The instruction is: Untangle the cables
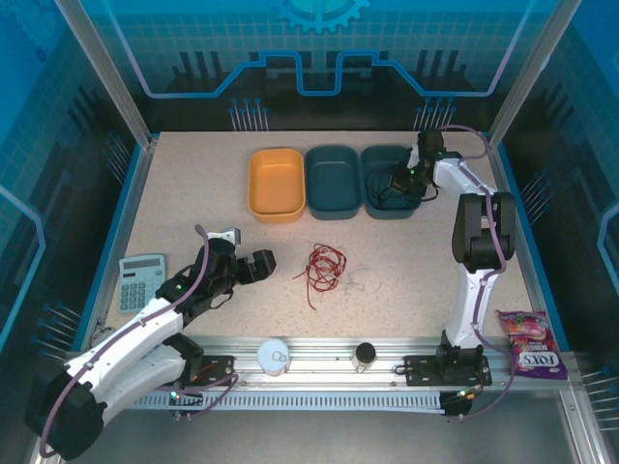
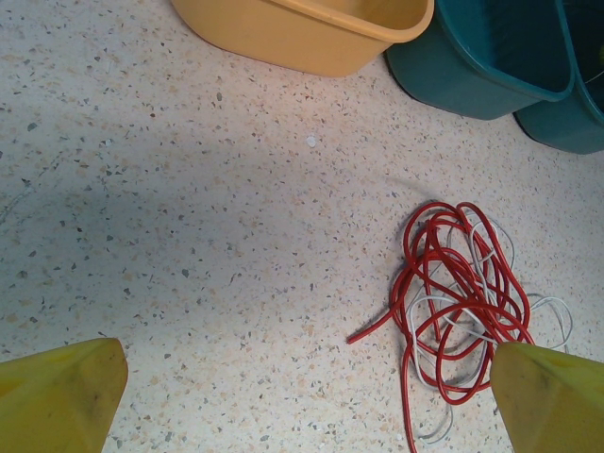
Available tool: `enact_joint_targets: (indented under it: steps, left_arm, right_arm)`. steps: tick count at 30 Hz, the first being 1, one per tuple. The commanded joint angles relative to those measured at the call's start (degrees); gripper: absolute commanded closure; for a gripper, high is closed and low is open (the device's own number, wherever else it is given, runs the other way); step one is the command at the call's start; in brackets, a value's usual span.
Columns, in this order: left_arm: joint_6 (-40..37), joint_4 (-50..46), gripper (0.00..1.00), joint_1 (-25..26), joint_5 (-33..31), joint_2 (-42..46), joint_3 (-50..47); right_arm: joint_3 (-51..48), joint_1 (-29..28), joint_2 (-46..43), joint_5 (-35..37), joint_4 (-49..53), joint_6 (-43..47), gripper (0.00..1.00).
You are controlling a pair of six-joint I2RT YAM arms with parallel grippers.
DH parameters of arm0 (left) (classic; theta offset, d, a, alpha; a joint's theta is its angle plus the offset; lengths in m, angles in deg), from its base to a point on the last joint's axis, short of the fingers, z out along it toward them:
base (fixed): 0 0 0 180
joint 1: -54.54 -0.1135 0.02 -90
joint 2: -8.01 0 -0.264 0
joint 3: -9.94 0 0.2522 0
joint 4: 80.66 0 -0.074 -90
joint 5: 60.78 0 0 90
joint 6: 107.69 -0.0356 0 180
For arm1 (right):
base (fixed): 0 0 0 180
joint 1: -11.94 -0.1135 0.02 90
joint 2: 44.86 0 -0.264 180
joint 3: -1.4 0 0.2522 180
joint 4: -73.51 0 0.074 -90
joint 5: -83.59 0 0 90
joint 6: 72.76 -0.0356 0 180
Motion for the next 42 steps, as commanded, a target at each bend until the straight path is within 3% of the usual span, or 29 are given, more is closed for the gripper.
enact_joint_targets:
  steps: [1, 11, 18, 24, 31, 42]
  left_arm:
    - [0.29, 0.43, 0.01, -0.48, 0.62, 0.17, -0.02]
    - [0.54, 0.95, 0.01, -0.44, 0.83, -0.1, -0.11]
    - [0.53, 0.58, 0.01, -0.48, 1.01, 0.17, 0.03]
    - [0.53, 0.73, 0.01, -0.44, 1.01, 0.62, -0.37]
    - [0.74, 1.52, 0.01, -0.46, 1.36, 0.4, -0.81]
    - [0.9, 1.45, 0.01, -0.49, 1.6, 0.47, -0.88]
  right_arm:
    - [0.48, -1.21, 1.34, 7.62, 2.99, 2.18, 1.0]
    - [5.99, -5.28, 2.88, 20.37, 9.69, 6.37, 0.95]
    - [7.91, -7.05, -0.33, 26.05, 12.78, 7.37, 0.69]
    - [5.32, -7.24, -7.24, 31.41, 13.45, 8.1, 0.58]
    - [3.13, -6.98, -12.71, 30.53, 13.21, 9.28, 0.56]
    - [1.06, -8.47, -12.99, 21.19, 9.41, 10.13, 0.61]
